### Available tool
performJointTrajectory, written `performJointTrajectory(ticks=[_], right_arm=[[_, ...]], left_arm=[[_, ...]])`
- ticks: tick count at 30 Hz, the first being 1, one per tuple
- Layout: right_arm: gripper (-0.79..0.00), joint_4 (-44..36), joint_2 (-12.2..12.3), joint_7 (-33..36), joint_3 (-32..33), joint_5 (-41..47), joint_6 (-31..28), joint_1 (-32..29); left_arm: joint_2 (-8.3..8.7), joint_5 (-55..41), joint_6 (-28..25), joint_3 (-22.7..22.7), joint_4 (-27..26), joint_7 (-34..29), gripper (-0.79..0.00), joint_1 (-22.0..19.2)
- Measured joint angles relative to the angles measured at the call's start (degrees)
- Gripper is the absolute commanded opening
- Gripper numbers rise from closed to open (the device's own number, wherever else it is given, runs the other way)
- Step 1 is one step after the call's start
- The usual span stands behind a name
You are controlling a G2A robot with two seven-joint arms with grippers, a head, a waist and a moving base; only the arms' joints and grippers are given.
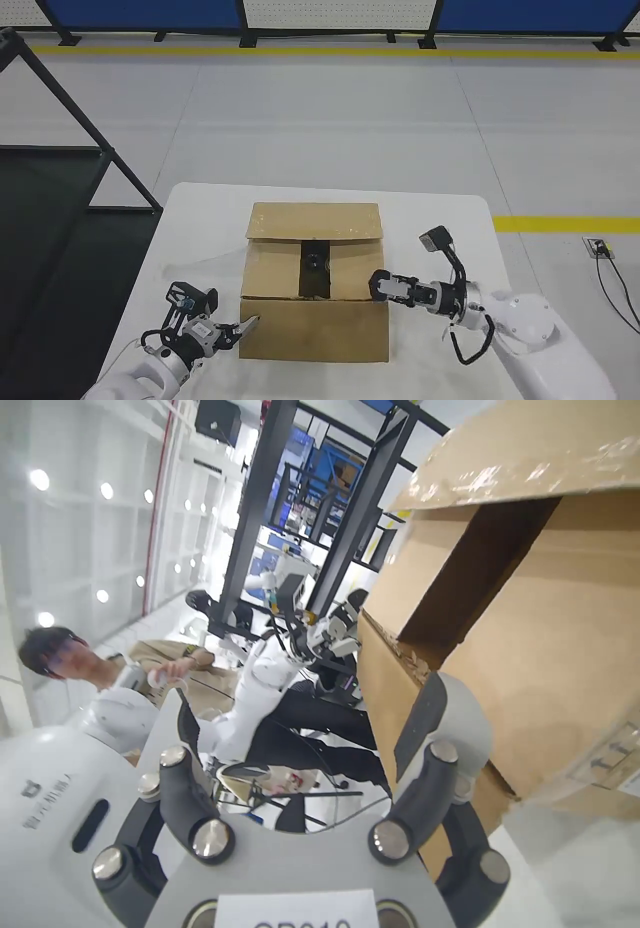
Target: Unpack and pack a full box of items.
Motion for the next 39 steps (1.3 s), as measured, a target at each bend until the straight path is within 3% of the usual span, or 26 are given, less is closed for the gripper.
performJointTrajectory(ticks=[5,12,31,39], right_arm=[[0.000,5.3,-1.2,-2.2,-3.1,1.6,6.2,5.3],[0.000,9.8,-3.3,-11.6,-8.8,-5.6,12.2,11.0],[0.000,13.1,-7.6,-32.0,-11.9,-6.6,8.2,15.8],[0.000,15.1,-9.6,-39.6,-13.5,-10.9,12.3,19.7]], left_arm=[[0.00,0.0,0.0,0.0,0.0,0.0,0.000,0.0],[0.00,0.0,0.0,0.0,0.0,0.0,0.000,0.0],[0.00,0.0,0.0,0.0,0.0,0.0,0.000,0.0],[0.00,0.0,0.0,0.0,0.0,0.0,0.000,0.0]])
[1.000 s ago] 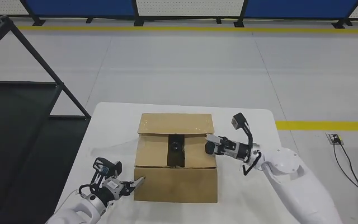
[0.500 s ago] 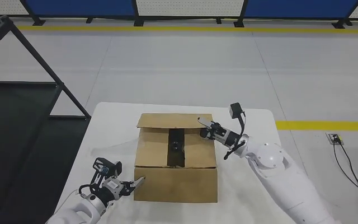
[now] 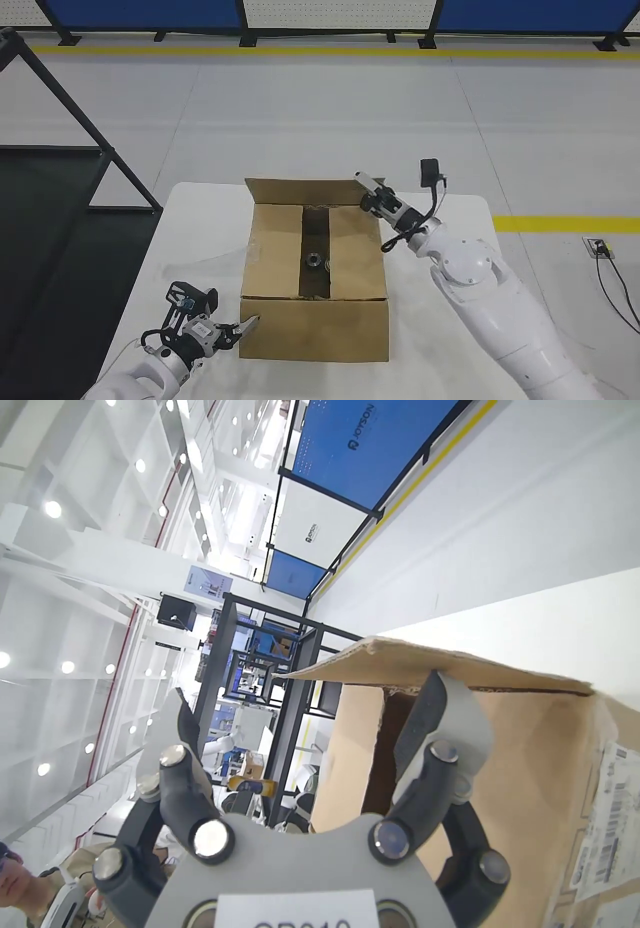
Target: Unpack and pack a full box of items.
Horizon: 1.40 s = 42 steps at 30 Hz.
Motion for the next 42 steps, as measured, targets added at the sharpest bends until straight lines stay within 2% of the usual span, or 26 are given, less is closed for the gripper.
performJointTrajectory(ticks=[6,18,21,26,32,42], right_arm=[[0.000,4.0,-1.4,0.1,-2.1,-0.6,0.2,2.8],[0.000,2.9,-1.6,-0.3,-1.8,0.4,-0.2,1.6],[0.000,2.9,-2.3,-2.7,-2.0,0.9,0.4,1.9],[0.000,7.9,-4.8,-4.5,-3.9,4.8,0.1,6.2],[0.000,19.1,-9.1,-8.8,-8.6,5.8,3.9,13.4],[0.000,35.3,-16.6,-8.1,-14.5,8.6,2.7,20.4]], left_arm=[[0.00,0.0,0.0,0.0,0.0,0.0,0.000,0.0],[0.00,0.0,0.0,0.0,0.0,0.0,0.000,0.0],[0.00,0.0,0.0,0.0,0.0,0.0,0.000,0.0],[0.00,0.0,0.0,0.0,0.0,0.0,0.000,0.0],[0.00,0.0,0.0,0.0,0.0,0.0,0.000,0.0],[0.00,0.0,0.0,0.0,0.0,0.0,0.000,0.0]])
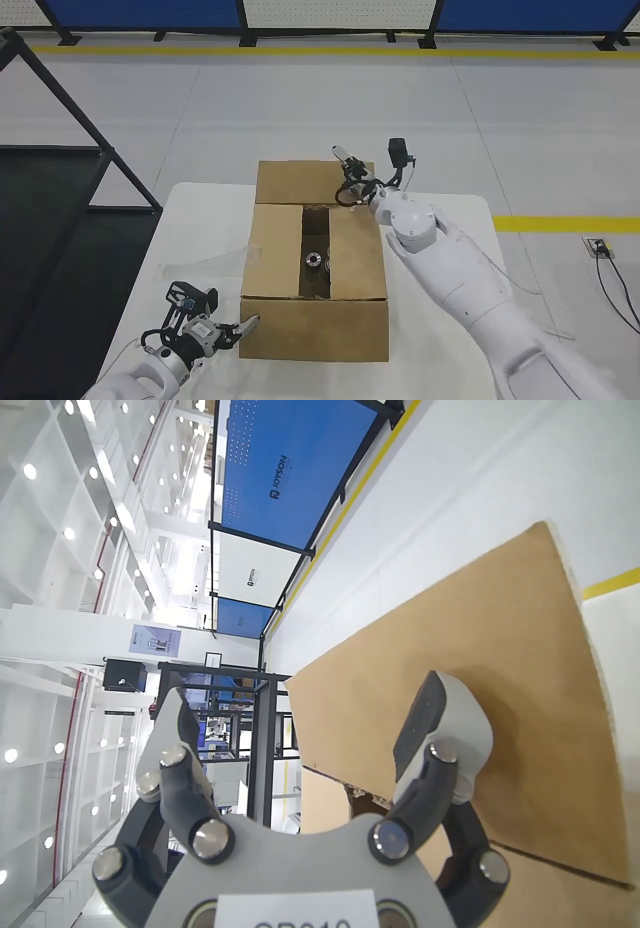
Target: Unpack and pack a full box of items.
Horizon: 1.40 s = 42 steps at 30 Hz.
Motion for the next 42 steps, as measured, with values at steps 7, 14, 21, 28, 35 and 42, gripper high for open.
performJointTrajectory(ticks=[7,14,21,28,35,42], right_arm=[[0.000,6.7,-4.0,2.1,-2.0,-0.5,0.2,3.0],[0.000,11.9,-7.1,4.3,-3.4,-2.3,2.7,5.3],[0.000,15.5,-9.2,7.8,-4.0,-4.9,1.5,6.6],[0.000,18.3,-10.0,12.0,-3.5,-6.4,-1.2,7.2],[0.000,19.9,-10.2,14.4,-2.9,-8.4,-3.5,7.4],[0.000,20.5,-10.1,14.7,-1.6,-9.0,-5.1,7.3]], left_arm=[[0.00,0.0,0.0,0.0,0.0,0.0,0.000,0.0],[0.00,0.0,0.0,0.0,0.0,0.0,0.000,0.0],[0.00,0.0,0.0,0.0,0.0,0.0,0.000,0.0],[0.00,0.0,0.0,0.0,0.0,0.0,0.000,0.0],[0.00,0.0,0.0,0.0,0.0,0.0,0.000,0.0],[0.12,4.8,0.4,0.8,0.2,0.9,0.000,0.3]])
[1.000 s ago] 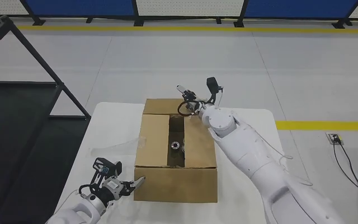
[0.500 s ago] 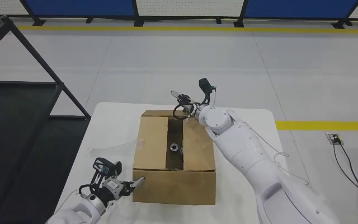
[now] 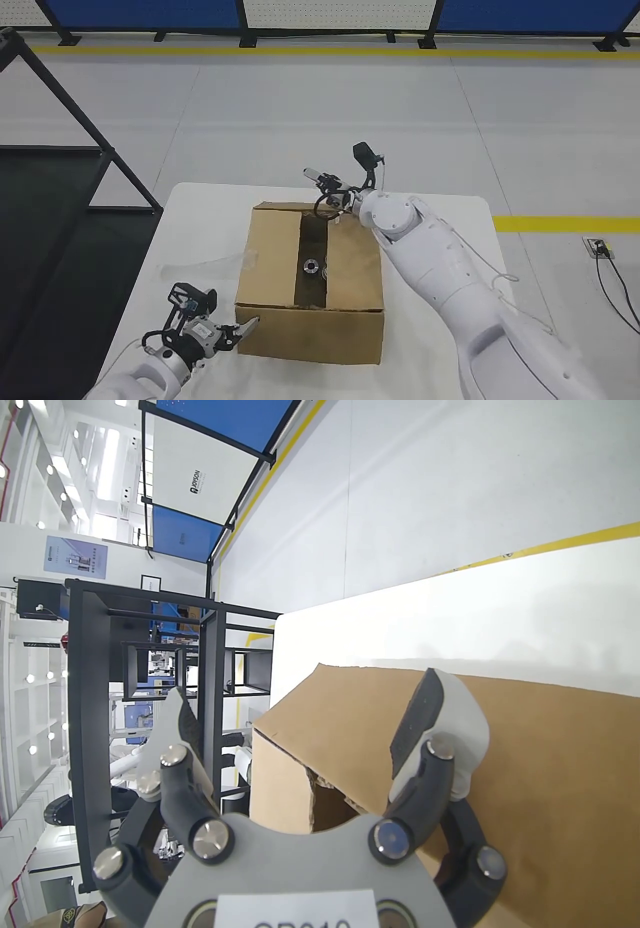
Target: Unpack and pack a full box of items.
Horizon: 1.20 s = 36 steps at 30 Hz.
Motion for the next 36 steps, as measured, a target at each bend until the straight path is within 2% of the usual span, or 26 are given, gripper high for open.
performJointTrajectory(ticks=[4,9,13,19,23,29,32,36], right_arm=[[0.000,0.1,0.1,0.0,0.8,-0.3,-0.9,0.0],[0.000,0.0,0.3,-0.6,2.1,-0.2,-2.8,-0.3],[0.000,-0.2,0.6,-0.5,3.2,0.0,-4.5,-0.5],[0.000,-0.6,1.7,3.4,5.9,2.2,-10.0,-0.8],[0.000,-1.6,3.0,10.0,8.2,4.6,-16.3,-1.6],[0.000,-4.4,5.3,19.1,11.8,7.7,-23.1,-3.5],[0.000,-5.3,6.4,20.0,13.4,8.6,-23.8,-4.3],[0.000,-5.3,6.4,19.8,13.4,8.6,-23.8,-4.3]], left_arm=[[0.03,4.8,1.1,1.3,0.9,1.2,0.000,-0.1],[-0.01,4.3,1.0,1.9,1.4,1.9,0.000,-0.1],[0.15,-2.6,-2.3,0.4,1.3,0.3,0.000,0.1],[0.66,-15.4,-5.3,-5.0,1.4,-2.9,0.000,0.3],[0.78,-22.1,-2.7,-7.2,2.2,-4.5,0.000,-0.4],[0.68,-24.3,3.6,-6.1,4.5,-6.2,0.000,-2.6],[0.63,-23.9,6.1,-5.8,5.7,-5.6,0.000,-3.3],[0.52,-21.5,9.2,-4.4,7.0,-4.6,0.000,-4.3]])
